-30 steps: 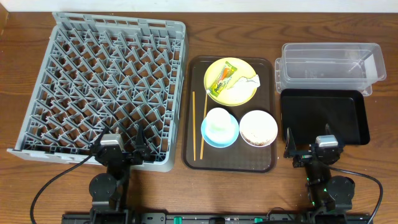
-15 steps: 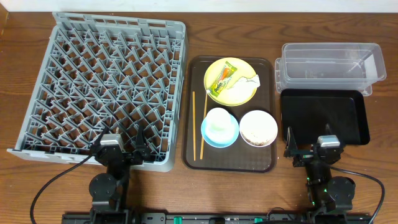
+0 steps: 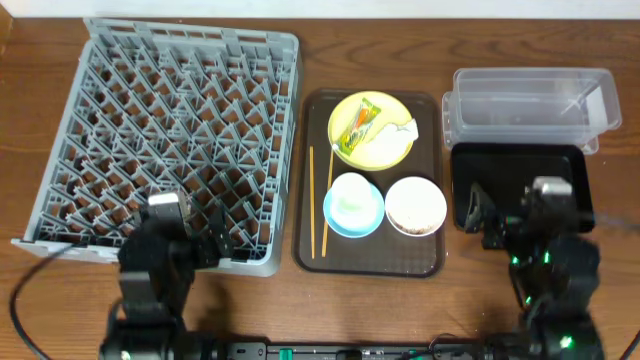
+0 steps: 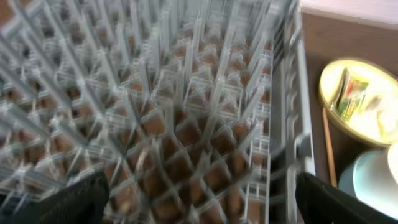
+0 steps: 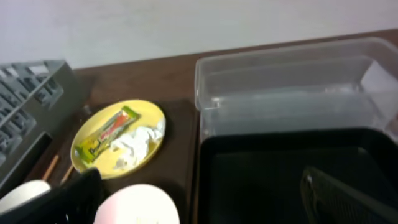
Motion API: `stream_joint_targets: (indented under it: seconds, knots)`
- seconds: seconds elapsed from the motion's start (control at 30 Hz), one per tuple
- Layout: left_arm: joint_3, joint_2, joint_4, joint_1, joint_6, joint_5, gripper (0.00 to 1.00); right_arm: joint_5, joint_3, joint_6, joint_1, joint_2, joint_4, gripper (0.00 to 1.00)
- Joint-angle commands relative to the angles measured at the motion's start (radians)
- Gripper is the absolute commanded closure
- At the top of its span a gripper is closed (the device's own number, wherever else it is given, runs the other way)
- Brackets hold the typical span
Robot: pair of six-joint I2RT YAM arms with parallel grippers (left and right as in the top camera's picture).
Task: Sort waste into correct bins and load items into the dishwasher
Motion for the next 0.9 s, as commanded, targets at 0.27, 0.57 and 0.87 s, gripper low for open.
stream_joint_targets:
  seconds: [0.27, 0.57, 0.87]
  knots:
    - [0.234, 0.240, -0.159, -0.004, -0.005, 0.007, 0.04, -0.124, 0.764, -0.210, 0.013, 0.631, -0.573, 0.01]
    - [0.234, 0.240, -0.158, -0.004, -0.005, 0.007, 0.04, -0.105, 1.100, -0.294, 0.122, 0.892, -0.623, 0.01]
    - [0.234, 0.240, -0.158, -0.004, -0.005, 0.006, 0.04, -0.056, 1.285, -0.208, 0.277, 1.261, -0.620, 0.23]
